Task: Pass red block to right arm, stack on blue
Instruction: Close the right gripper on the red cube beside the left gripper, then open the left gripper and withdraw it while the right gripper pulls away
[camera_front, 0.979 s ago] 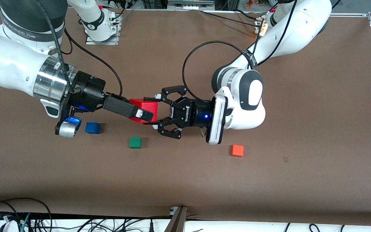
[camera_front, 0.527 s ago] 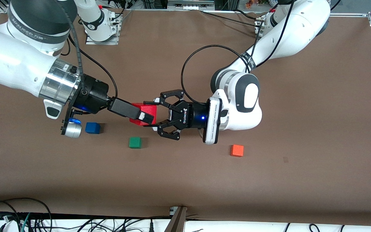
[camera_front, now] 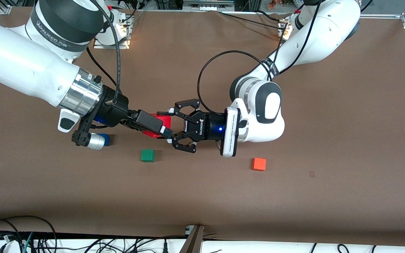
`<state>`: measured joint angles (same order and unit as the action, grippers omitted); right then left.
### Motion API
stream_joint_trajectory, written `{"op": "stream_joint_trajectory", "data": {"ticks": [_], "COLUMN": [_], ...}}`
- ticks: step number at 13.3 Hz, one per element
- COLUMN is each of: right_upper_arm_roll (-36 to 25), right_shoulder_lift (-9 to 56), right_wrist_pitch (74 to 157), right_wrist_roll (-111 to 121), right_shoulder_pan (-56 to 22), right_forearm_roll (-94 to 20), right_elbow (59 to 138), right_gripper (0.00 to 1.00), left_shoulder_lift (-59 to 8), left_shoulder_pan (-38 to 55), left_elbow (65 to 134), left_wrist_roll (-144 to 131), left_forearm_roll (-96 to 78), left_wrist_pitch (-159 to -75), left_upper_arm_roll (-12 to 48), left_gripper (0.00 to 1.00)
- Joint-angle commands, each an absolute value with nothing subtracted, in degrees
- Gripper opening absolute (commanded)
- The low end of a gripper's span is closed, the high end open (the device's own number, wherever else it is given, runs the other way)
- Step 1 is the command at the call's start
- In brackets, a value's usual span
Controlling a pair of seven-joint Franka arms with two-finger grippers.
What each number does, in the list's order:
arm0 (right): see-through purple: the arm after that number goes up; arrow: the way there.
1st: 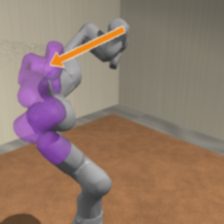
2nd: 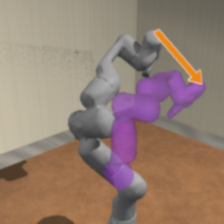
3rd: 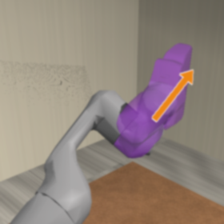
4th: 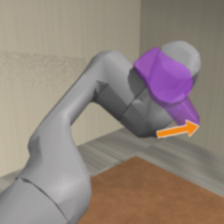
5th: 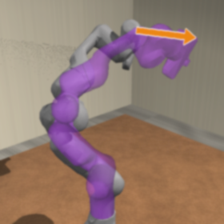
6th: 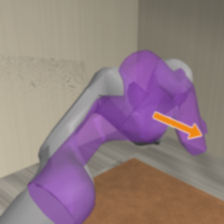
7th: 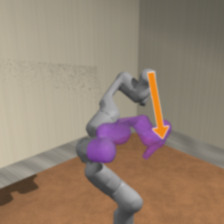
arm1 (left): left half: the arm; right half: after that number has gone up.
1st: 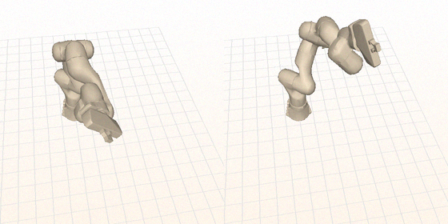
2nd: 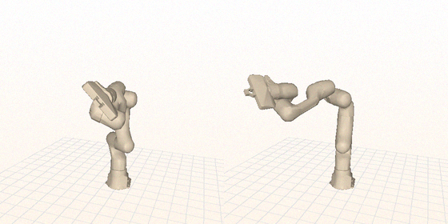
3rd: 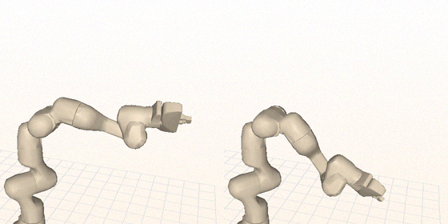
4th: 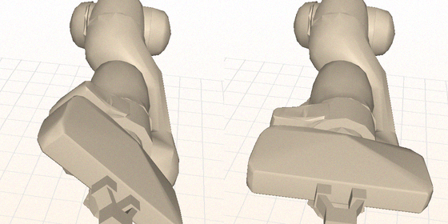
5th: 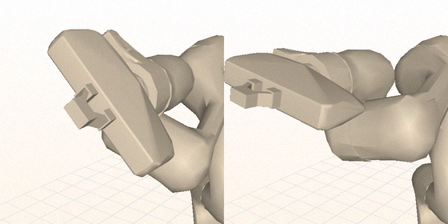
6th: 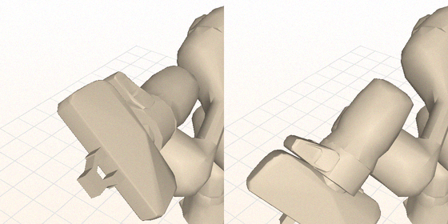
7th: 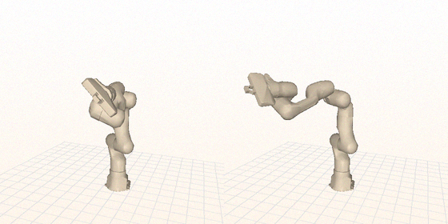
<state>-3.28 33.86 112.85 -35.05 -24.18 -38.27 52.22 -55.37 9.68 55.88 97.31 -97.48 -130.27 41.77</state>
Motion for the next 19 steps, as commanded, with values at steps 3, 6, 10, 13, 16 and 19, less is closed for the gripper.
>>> {"op": "stream_joint_trajectory", "data": {"ticks": [3,6,10,13,16,19], "right_upper_arm_roll": [-3.0,-3.0,-3.0,-2.8,-2.8,-2.8], "right_shoulder_lift": [34.2,33.9,33.8,33.9,34.0,34.1], "right_wrist_pitch": [107.9,105.6,105.2,105.3,105.3,105.3], "right_wrist_roll": [-33.9,-34.0,-33.8,-33.6,-33.3,-33.3], "right_shoulder_pan": [-23.3,-23.3,-22.6,-21.5,-20.7,-20.2], "right_forearm_roll": [-37.4,-37.6,-37.8,-38.0,-38.6,-39.6], "right_elbow": [50.3,50.3,50.3,50.3,50.3,50.3], "right_gripper": [0.94,0.95,0.09,0.00,0.00,0.00], "left_shoulder_lift": [-54.6,-54.6,-54.6,-54.6,-54.5,-54.5], "left_shoulder_pan": [9.1,9.1,9.1,9.1,9.1,8.8], "left_elbow": [57.0,57.0,57.0,57.0,57.0,57.0], "left_wrist_roll": [98.6,98.6,98.6,98.6,98.8,99.8], "left_forearm_roll": [-97.0,-97.0,-97.1,-97.1,-97.1,-97.1], "left_wrist_pitch": [-129.9,-129.9,-129.9,-129.9,-129.9,-129.6], "left_upper_arm_roll": [42.1,42.1,42.1,42.1,42.2,42.2], "left_gripper": [0.00,0.04,0.07,0.09,0.59,1.00]}}
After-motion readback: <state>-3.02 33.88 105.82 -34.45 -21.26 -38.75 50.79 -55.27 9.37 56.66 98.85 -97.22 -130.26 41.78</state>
